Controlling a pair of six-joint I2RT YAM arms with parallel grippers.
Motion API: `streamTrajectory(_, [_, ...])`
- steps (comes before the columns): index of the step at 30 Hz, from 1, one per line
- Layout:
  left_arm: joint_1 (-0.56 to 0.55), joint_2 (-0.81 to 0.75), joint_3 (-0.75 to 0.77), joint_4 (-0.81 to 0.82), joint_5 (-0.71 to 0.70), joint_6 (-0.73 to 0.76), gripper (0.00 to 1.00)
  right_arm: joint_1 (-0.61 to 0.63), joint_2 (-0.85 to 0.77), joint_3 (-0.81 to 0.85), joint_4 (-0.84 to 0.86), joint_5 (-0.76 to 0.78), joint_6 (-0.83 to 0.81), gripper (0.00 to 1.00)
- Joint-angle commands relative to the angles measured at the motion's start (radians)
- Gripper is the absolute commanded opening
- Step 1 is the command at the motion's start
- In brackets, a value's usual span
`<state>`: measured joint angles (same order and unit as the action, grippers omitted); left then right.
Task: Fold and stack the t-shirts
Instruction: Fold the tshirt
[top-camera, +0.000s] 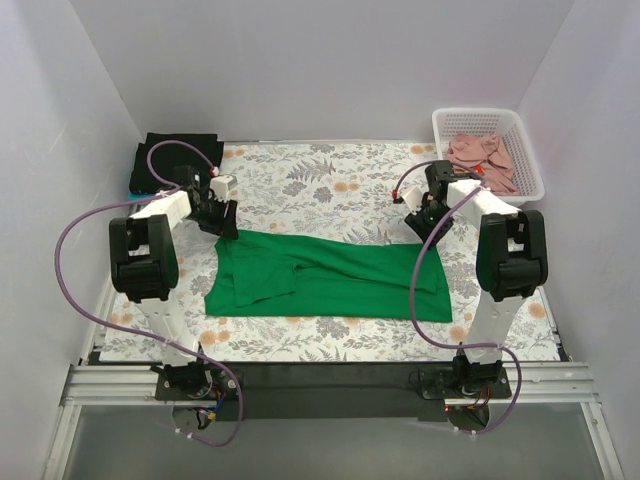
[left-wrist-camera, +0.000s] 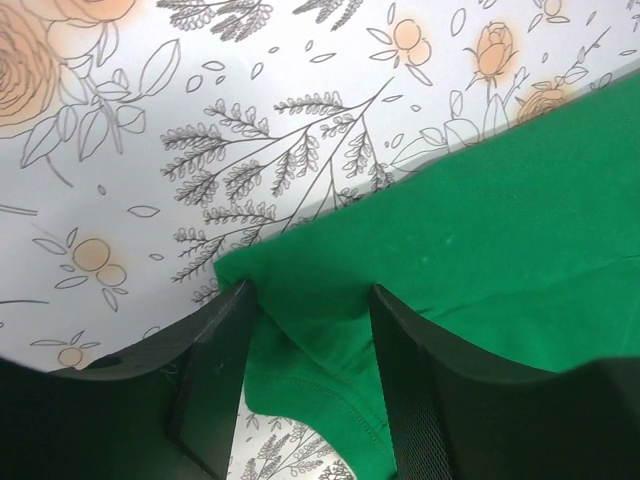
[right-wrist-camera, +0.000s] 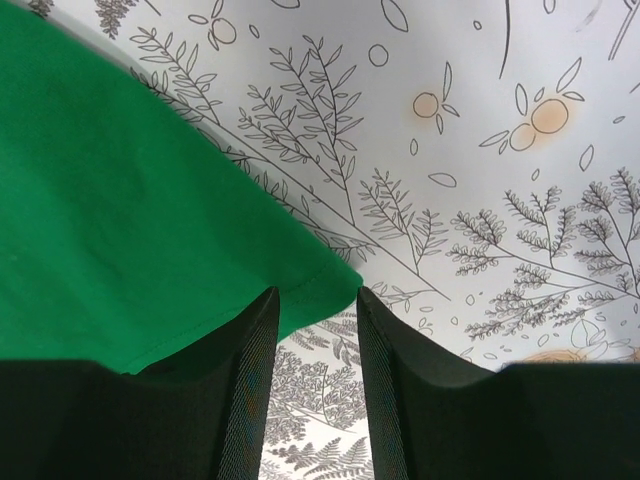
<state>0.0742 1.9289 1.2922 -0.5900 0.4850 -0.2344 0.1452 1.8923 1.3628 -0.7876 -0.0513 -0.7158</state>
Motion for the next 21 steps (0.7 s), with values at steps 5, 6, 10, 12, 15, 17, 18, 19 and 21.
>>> streamTrajectory(5, [0.027, -0.011, -0.002, 0.018, 0.003, 0.003, 0.46, -0.002, 0.008, -0.011, 0.010, -0.001, -0.024, 0.42])
streamTrajectory(6, [0.027, -0.008, 0.001, 0.018, 0.006, 0.000, 0.46, -0.002, 0.007, -0.014, 0.010, 0.001, -0.025, 0.42])
streamTrajectory(10, [0.027, 0.012, 0.012, -0.001, 0.023, 0.000, 0.33, -0.004, 0.017, -0.019, 0.013, 0.008, -0.033, 0.29])
streamTrajectory(12, [0.027, 0.016, 0.013, -0.005, 0.030, -0.002, 0.19, -0.006, 0.027, -0.014, 0.013, 0.011, -0.031, 0.14])
streamTrajectory(15, [0.030, 0.025, 0.012, -0.016, 0.037, -0.002, 0.04, -0.009, 0.031, -0.005, 0.011, 0.013, -0.027, 0.01])
streamTrajectory(17, [0.035, 0.022, 0.007, -0.014, 0.036, 0.000, 0.00, -0.012, 0.030, 0.002, 0.013, 0.019, -0.025, 0.01])
streamTrajectory(18, [0.039, 0.021, 0.007, -0.011, 0.041, 0.000, 0.00, -0.012, 0.030, 0.004, 0.013, 0.022, -0.027, 0.01])
streamTrajectory(19, [0.044, 0.021, 0.006, -0.010, 0.046, -0.002, 0.00, -0.016, 0.030, 0.010, 0.011, 0.024, -0.027, 0.01])
streamTrajectory(21, [0.062, 0.016, 0.002, -0.002, 0.047, -0.002, 0.00, -0.025, 0.033, 0.015, 0.013, 0.027, -0.024, 0.01])
